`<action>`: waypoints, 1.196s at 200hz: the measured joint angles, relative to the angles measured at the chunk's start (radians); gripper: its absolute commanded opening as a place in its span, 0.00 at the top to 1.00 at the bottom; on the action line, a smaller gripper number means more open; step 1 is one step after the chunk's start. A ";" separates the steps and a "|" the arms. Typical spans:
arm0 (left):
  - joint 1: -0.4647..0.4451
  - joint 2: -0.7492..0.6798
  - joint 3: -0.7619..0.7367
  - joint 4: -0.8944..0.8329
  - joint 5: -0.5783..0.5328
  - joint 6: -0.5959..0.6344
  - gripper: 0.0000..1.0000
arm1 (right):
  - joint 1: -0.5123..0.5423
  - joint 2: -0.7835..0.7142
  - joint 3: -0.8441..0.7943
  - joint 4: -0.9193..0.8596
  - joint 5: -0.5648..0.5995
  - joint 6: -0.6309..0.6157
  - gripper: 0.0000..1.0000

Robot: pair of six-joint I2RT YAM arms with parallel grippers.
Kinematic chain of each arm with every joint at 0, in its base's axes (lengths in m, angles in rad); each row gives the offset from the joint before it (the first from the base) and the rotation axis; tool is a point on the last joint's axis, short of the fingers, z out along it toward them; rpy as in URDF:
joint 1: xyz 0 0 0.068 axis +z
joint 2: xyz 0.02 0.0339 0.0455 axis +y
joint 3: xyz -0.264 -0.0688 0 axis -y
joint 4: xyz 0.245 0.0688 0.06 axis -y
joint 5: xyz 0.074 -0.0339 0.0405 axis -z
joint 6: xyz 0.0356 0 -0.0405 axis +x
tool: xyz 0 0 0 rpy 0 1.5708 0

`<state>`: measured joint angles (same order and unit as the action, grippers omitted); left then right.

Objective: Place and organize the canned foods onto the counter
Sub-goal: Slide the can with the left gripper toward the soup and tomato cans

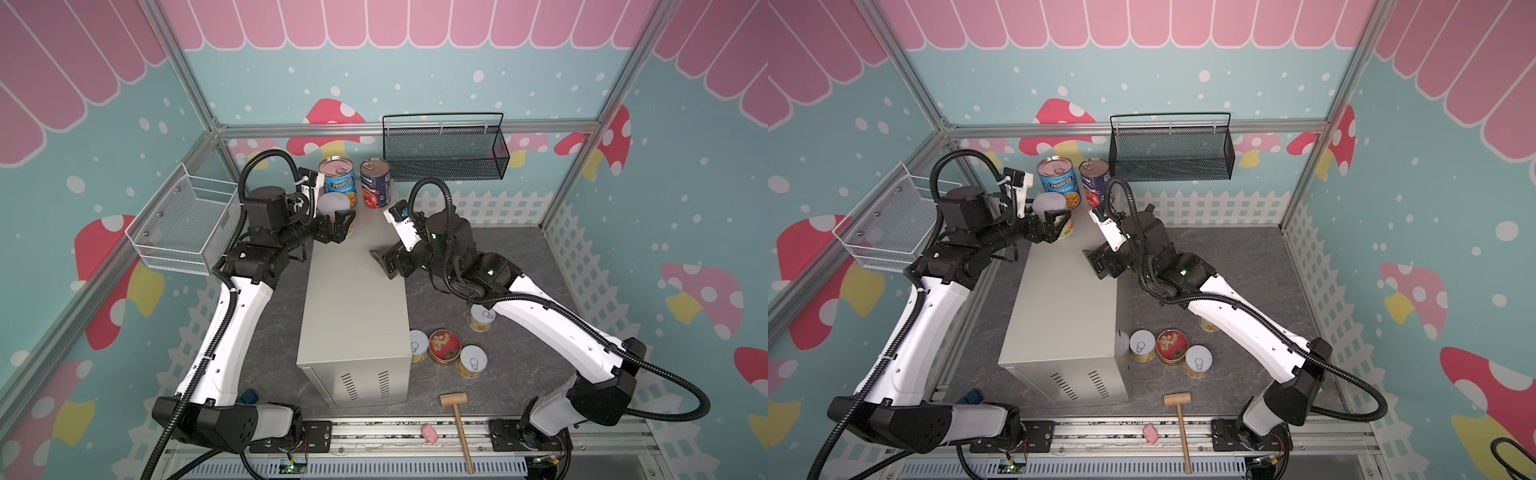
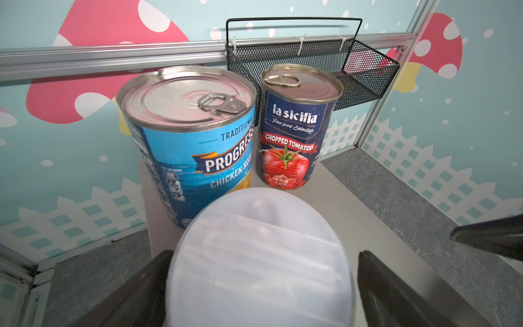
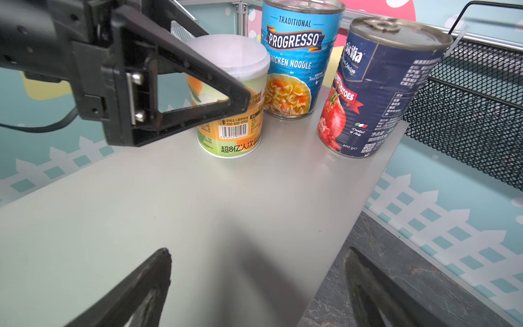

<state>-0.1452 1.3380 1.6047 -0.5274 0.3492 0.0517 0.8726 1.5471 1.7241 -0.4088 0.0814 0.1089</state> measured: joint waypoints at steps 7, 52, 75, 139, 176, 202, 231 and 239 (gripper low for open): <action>0.000 -0.012 -0.002 -0.003 -0.010 -0.004 0.01 | 0.000 0.000 0.000 0.000 0.003 0.000 0.03; 0.000 -0.136 -0.043 -0.028 -0.137 -0.054 0.01 | 0.000 0.002 0.011 -0.010 0.034 -0.003 0.03; 0.000 -0.192 -0.090 -0.038 -0.221 -0.084 0.05 | 0.000 0.002 0.015 -0.015 0.052 -0.004 0.03; 0.000 -0.202 -0.141 -0.079 -0.330 -0.116 0.07 | 0.000 0.002 0.018 -0.034 0.088 -0.004 0.02; 0.000 -0.192 -0.141 -0.074 -0.322 -0.117 0.06 | 0.000 0.002 0.018 -0.034 0.096 -0.004 0.02; 0.000 -0.167 -0.141 -0.074 -0.311 -0.117 0.06 | 0.000 0.002 0.017 -0.034 0.104 -0.004 0.02; 0.004 -0.137 -0.141 -0.073 -0.303 -0.120 0.06 | 0.000 0.000 0.009 -0.033 0.111 -0.004 0.02; 0.007 -0.131 -0.140 -0.073 -0.299 -0.121 0.06 | 0.000 0.000 0.006 -0.033 0.112 -0.004 0.02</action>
<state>-0.1379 1.2072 1.4643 -0.6003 0.0498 -0.0692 0.8726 1.5467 1.7302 -0.4419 0.1936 0.1051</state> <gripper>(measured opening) 0.937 0.981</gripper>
